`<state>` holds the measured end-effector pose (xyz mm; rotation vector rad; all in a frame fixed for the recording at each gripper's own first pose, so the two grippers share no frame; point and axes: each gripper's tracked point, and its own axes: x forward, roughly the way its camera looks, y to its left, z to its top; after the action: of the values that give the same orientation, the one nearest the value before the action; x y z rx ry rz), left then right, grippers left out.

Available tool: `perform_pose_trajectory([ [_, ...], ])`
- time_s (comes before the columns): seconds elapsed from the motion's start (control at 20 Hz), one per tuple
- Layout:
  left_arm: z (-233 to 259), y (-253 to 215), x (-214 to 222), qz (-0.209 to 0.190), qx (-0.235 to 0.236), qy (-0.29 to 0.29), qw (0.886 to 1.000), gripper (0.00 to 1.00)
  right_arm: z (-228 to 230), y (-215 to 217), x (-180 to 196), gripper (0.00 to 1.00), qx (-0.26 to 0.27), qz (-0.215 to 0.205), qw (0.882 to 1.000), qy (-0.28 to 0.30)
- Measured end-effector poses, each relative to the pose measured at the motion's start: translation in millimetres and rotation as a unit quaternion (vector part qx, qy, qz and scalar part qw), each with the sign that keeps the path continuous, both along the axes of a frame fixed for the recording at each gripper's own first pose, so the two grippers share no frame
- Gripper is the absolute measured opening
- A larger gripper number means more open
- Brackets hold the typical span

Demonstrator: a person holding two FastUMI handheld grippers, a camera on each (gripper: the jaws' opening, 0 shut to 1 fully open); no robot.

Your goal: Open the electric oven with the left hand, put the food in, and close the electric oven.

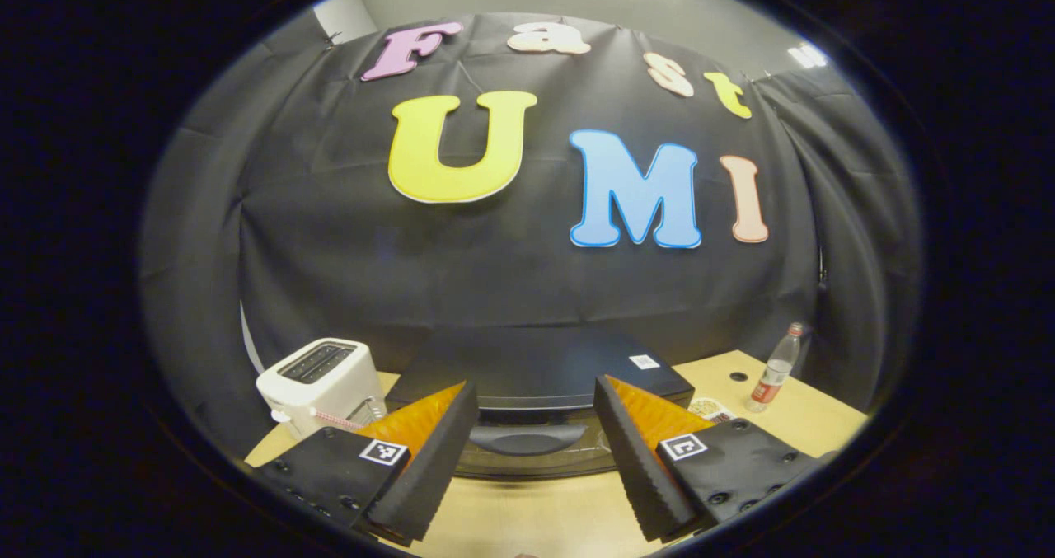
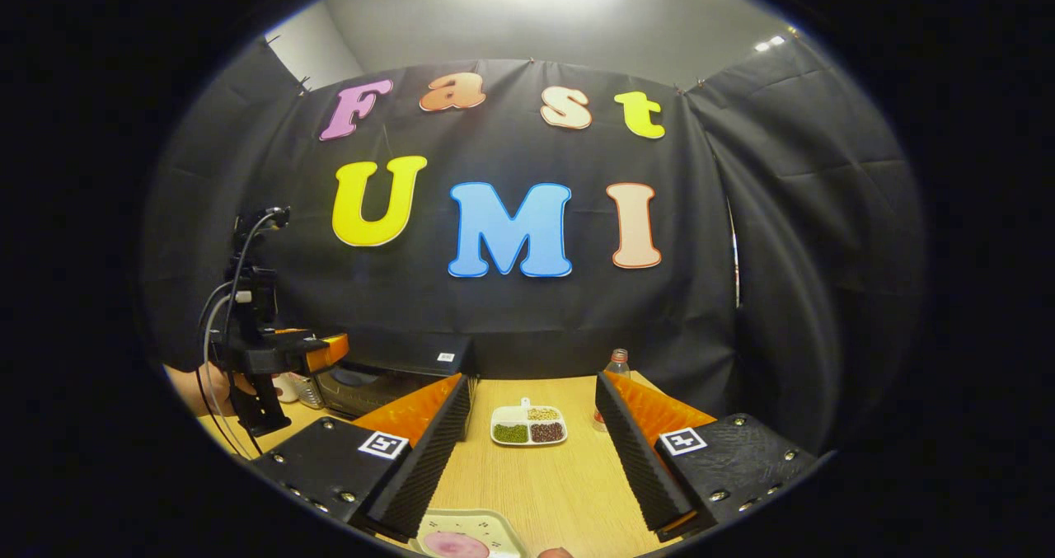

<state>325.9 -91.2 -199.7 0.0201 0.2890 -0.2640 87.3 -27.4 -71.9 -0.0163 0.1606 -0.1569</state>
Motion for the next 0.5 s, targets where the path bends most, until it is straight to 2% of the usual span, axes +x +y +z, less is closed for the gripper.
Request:
perform_pose_trajectory([
  [0.05, -10, 1, 6, 0.002, 0.000, 0.003, 1.000, 0.96, -2, 1, 0, 0.95, -0.004, -0.003, 1.000, 0.003],
  [0.15, -27, 1, 16, 0.000, 0.001, 0.013, 1.000, 0.96, -5, 2, -1, 0.95, -0.007, -0.011, 1.000, 0.008],
  [0.2, -35, 1, 21, -0.001, 0.003, 0.018, 1.000, 1.00, -8, 4, -1, 0.95, -0.006, -0.014, 1.000, 0.013],
  [0.35, -59, 0, 32, -0.003, 0.010, 0.029, 1.000, 1.00, -14, 6, -2, 0.95, -0.008, -0.021, 0.999, 0.025],
  [0.45, -71, 0, 36, -0.001, 0.010, 0.038, 0.999, 0.96, -12, 6, -3, 0.95, -0.014, -0.024, 0.999, 0.024],
  [0.5, -74, 1, 37, 0.002, 0.009, 0.038, 0.999, 1.00, -9, 6, -3, 0.95, -0.015, -0.025, 0.999, 0.022],
])
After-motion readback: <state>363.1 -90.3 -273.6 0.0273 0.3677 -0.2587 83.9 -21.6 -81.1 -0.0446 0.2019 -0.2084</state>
